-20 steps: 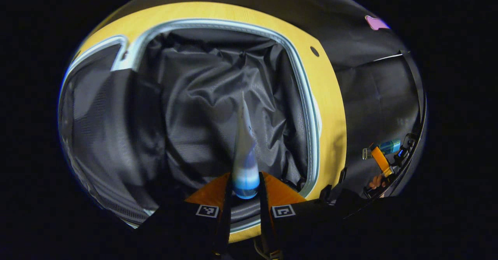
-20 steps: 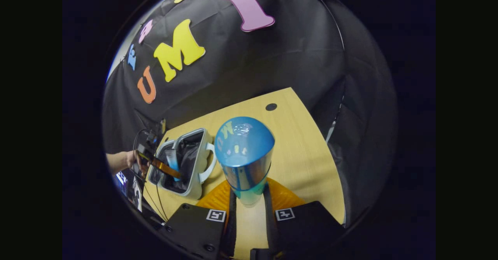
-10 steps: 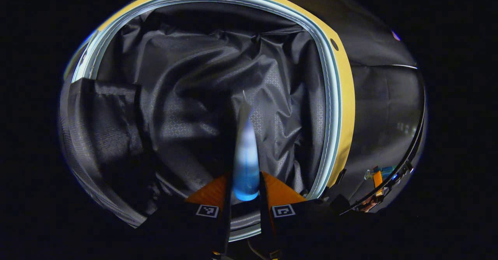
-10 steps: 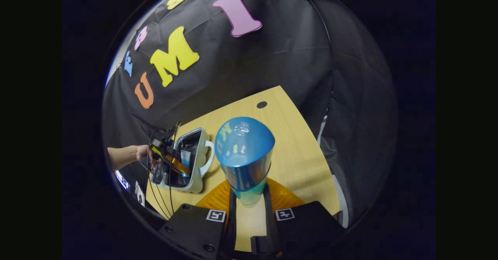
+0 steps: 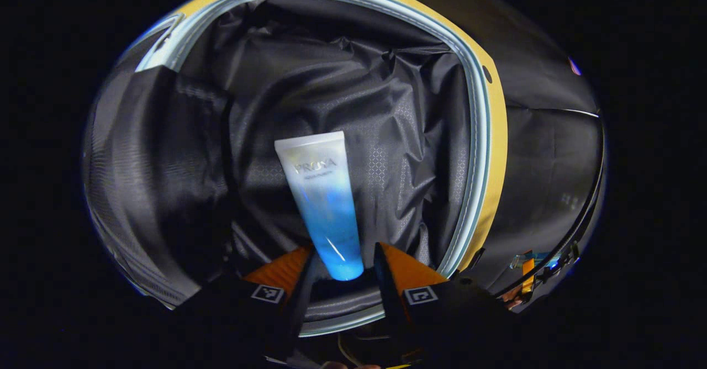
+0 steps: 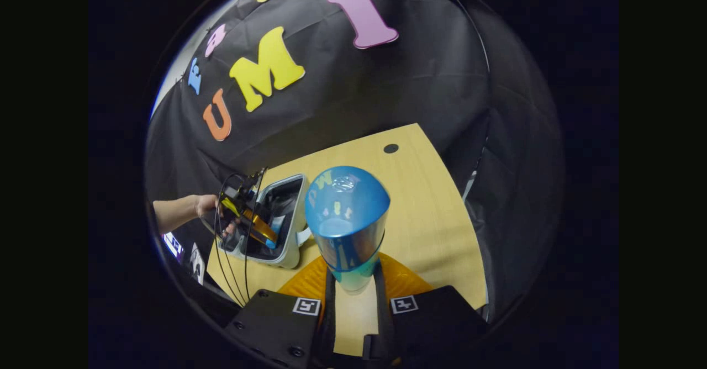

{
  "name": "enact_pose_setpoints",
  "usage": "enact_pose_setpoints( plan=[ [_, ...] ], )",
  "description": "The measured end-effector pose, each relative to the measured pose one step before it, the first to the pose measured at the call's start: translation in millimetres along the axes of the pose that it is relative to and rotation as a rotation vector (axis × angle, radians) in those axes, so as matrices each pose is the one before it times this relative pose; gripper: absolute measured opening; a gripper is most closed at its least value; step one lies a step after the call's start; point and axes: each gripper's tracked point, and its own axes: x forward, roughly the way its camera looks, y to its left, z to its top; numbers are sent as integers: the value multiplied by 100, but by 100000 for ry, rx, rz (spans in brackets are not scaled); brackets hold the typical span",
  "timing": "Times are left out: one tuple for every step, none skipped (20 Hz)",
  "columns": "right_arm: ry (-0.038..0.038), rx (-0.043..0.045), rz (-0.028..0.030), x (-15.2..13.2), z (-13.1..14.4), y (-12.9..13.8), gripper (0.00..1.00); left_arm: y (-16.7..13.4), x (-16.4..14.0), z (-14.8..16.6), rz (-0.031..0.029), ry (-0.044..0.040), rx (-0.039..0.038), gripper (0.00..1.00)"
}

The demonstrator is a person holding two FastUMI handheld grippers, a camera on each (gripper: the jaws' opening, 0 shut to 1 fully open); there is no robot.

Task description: First open the suitcase, pack the skin care products into it, and then close the suitcase.

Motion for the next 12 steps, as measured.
enact_pose_setpoints(
  plan=[
    [1129, -1791, 2030, 198, -22, 1075, 29, -291, -681, 138, 68, -2975, 1284, 70],
    [861, -2020, 2528, 498, 395, 1222, 29, 23, -991, 134, 1871, -4512, 2746, 75],
    [1083, -2388, 3143, 779, 428, 1529, 29, 231, -1205, 142, 1553, -6772, 4119, 90],
    [1032, -2274, 3309, 834, 654, 1639, 29, -211, -1152, 232, 123, -8436, 2884, 84],
    [1178, -2221, 3647, 892, 769, 1797, 29, -411, -1257, 292, -12, -8182, 2402, 100],
    [1622, -2519, 3214, 1006, 657, 1640, 29, -291, -1556, 342, 440, -9602, 1617, 93],
    [2632, -3567, 2541, 1308, 584, 1422, 29, -102, -1615, 512, 2029, -9685, 172, 93],
    [4191, -3933, 2694, 1447, 315, 1220, 29, 249, -1622, 486, 3139, -10276, -1032, 93],
    [3905, -3164, 2378, 1539, 370, 1302, 29, -13, -1476, 359, 1986, -10351, -1931, 93],
    [3829, -2539, 2061, 1362, 332, 1171, 29, 339, -1311, 413, 1696, -10327, -1850, 93],
    [4473, -1590, 1646, 1440, 404, 1234, 29, 502, -813, -42, 1506, -9395, -271, 93],
    [4262, -439, 1697, 1746, 209, 1099, 29, 384, -797, -566, 154, -5457, -41, 93]
  ],
)
